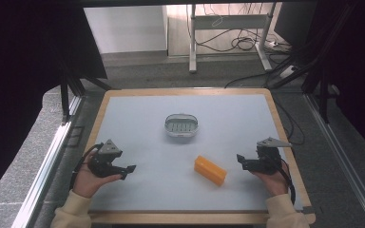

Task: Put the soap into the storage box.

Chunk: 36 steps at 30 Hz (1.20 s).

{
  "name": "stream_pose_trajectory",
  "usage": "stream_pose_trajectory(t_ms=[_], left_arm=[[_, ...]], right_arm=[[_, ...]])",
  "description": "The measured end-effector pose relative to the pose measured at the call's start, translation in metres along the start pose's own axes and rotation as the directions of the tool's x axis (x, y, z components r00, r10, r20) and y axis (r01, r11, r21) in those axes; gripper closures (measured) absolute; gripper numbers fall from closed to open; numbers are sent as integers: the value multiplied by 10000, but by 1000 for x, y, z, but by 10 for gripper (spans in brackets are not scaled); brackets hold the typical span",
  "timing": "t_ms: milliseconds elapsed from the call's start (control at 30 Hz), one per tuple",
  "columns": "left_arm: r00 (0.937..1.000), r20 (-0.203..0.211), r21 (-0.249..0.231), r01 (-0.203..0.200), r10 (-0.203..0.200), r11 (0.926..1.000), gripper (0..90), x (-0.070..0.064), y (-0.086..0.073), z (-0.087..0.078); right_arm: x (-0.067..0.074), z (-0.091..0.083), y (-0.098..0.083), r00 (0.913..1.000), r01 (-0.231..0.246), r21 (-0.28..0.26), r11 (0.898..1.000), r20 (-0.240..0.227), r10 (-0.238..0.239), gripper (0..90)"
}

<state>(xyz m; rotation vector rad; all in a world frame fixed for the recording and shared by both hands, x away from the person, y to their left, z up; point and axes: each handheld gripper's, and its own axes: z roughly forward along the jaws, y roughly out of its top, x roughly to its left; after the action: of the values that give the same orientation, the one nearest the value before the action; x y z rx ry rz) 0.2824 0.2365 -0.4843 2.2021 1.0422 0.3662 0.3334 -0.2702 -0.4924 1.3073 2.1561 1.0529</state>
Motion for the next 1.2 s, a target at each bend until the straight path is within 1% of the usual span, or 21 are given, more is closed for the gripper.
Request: stream_pose_trajectory(t_ms=[67, 133, 167, 233, 267, 300, 500, 633, 733, 800, 833, 900, 967, 1200], left_arm=[[10000, 4, 11, -41, 41, 10000, 206, -1, 0, 0], [9999, 16, 59, -127, 126, 9999, 207, -1, 1, 1], [10000, 12, 67, -74, 74, 9999, 207, -2, 1, 1], [9999, 11, 75, -133, 133, 9999, 206, -1, 1, 1], [9999, 11, 75, -133, 133, 9999, 207, -1, 1, 1], [10000, -10, 52, -31, 31, 10000, 207, 0, 0, 1], [10000, -25, 34, -32, 32, 10000, 207, 0, 0, 1], [10000, -22, 38, -30, 30, 10000, 206, 0, 0, 1], [10000, -20, 50, -30, 30, 10000, 206, 0, 0, 1], [10000, -15, 52, -22, 22, 10000, 206, 0, 0, 1], [10000, -26, 71, -2, 2, 10000, 206, 0, 0, 1], [10000, -28, 83, -8, 9, 10000, 206, 0, 0, 2], [10000, -40, 116, -19, 19, 9999, 206, 0, -1, 2], [10000, -26, 124, 15, -14, 9999, 206, 1, -1, 2]], right_arm=[[0, -1, 0, 10000, 17, 21, 10000, -3, -17, 102], [2, -2, 1, 9999, 103, -73, 9999, -47, -104, 106], [2, -2, 1, 9999, 103, -73, 9999, -47, -104, 106], [2, -3, 2, 9998, 187, -67, 9998, -64, -188, 111], [2, -3, 2, 9998, 187, -67, 9998, -64, -188, 111], [2, -5, 3, 9997, 240, -70, 9997, -72, -240, 115], [2, -9, 6, 9991, 368, 81, 9993, -211, -366, 116], [2, -11, 8, 9991, 296, 129, 9995, -297, -292, 115], [3, -13, 11, 9986, 334, 196, 9992, -408, -325, 117], [3, -15, 12, 9983, 292, 153, 9995, -517, -284, 120], [4, -17, 15, 9975, 220, 65, 9997, -669, -215, 126], [5, -19, 17, 9975, 239, 57, 9997, -665, -235, 134], [7, -23, 21, 9977, 416, 92, 9991, -534, -411, 144], [9, -30, 29, 9965, 553, 122, 9984, -638, -544, 144]])
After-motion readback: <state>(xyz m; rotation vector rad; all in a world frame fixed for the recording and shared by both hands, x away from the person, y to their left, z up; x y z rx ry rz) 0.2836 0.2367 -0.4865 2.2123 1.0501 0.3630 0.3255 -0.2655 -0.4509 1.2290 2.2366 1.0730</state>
